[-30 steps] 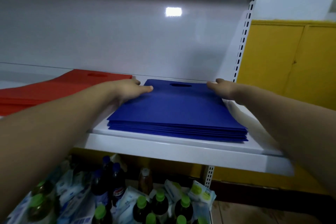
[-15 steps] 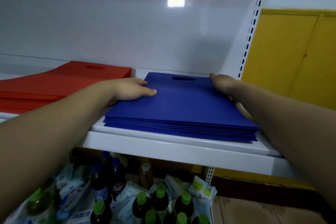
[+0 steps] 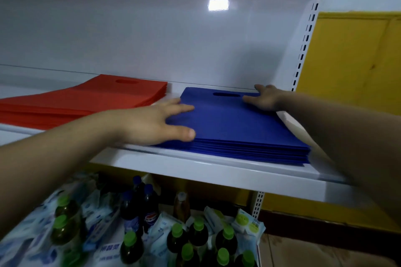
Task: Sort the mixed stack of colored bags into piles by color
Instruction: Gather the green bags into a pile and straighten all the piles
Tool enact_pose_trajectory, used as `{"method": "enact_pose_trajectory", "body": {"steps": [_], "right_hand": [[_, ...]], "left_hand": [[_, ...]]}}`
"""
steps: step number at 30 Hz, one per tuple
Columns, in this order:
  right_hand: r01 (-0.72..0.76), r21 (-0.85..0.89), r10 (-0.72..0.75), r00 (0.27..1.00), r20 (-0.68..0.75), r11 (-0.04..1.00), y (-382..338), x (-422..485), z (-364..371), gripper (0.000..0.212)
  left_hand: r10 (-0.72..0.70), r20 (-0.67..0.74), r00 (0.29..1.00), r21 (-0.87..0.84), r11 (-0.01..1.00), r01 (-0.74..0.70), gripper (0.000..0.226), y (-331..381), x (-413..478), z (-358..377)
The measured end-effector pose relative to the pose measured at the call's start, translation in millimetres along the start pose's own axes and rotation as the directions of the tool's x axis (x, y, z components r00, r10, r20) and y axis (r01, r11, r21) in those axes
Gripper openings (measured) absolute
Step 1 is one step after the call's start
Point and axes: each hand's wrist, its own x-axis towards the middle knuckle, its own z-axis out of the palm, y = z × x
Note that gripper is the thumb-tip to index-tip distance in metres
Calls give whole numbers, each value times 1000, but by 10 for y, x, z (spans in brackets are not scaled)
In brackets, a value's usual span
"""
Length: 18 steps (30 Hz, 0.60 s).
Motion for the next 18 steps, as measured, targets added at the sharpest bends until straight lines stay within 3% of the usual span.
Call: {"method": "enact_pose_trajectory", "body": {"steps": [5, 9, 15, 18], "right_hand": [[97, -48, -93, 993, 77, 994, -75, 44, 125, 83], [105, -64, -102, 993, 58, 992, -55, 51, 163, 84], [101, -311, -126, 990, -63, 945, -119, -34, 80, 87], [180, -262, -186, 983, 2, 948, -156, -67, 81, 82]], "left_hand": [[56, -50, 997, 90, 995, -52, 105, 3, -45, 142], [62, -98, 993, 87, 995, -53, 100, 21, -69, 155], [16, -58, 998, 134, 991, -8, 96, 67, -98, 153], [16, -84, 996, 114, 993, -7, 96, 67, -101, 175]]}}
